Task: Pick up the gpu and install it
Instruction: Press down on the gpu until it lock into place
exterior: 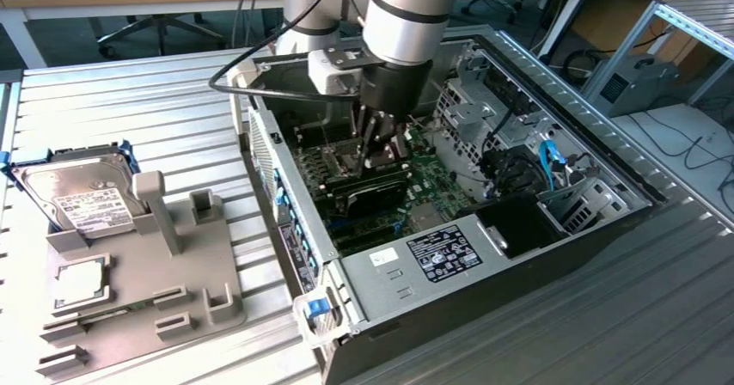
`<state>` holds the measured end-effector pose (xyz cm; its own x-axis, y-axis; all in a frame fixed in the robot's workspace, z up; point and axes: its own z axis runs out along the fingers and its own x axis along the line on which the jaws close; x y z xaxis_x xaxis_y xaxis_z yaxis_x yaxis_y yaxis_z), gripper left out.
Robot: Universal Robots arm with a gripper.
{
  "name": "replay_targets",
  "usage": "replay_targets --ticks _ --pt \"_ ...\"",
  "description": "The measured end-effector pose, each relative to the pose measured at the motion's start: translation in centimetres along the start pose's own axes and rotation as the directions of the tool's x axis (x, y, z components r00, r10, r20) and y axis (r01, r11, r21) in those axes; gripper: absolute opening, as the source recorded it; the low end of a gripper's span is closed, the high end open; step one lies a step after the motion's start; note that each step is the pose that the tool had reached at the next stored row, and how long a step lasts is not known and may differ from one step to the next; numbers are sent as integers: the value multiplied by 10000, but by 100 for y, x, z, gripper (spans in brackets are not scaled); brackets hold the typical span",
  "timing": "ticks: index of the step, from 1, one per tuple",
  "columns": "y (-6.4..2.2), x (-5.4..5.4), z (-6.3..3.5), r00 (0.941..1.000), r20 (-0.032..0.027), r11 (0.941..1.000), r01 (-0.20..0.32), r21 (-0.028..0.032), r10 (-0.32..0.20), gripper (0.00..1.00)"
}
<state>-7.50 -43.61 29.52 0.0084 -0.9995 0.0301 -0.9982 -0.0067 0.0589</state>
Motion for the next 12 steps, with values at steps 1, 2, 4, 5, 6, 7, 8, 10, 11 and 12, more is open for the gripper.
replay_targets --ticks 1,2,4,5,6,7,8,10,11,12 --pt "-65 1 -4 10000 0 10000 2 -49 -2 11" --pt "-99 1 -5 10000 1 10000 2 -71 -2 11" --pt "-162 1 -12 10000 1 9999 4 -106 -4 11" --pt "-179 2 -18 10000 0 9999 4 -119 -4 11" --pt "-186 2 -21 10000 1 9999 5 -124 -5 11" --pt "-194 2 -24 10000 2 9999 4 -128 -4 11" --pt "-202 2 -28 10000 2 9999 4 -132 -4 11" --pt "-227 3 -46 10000 0 9999 4 -141 -4 11" --pt "-240 3 -60 10000 1 9999 4 -144 -4 11" --pt "-248 2 -71 10000 1 9999 5 -146 -5 11"
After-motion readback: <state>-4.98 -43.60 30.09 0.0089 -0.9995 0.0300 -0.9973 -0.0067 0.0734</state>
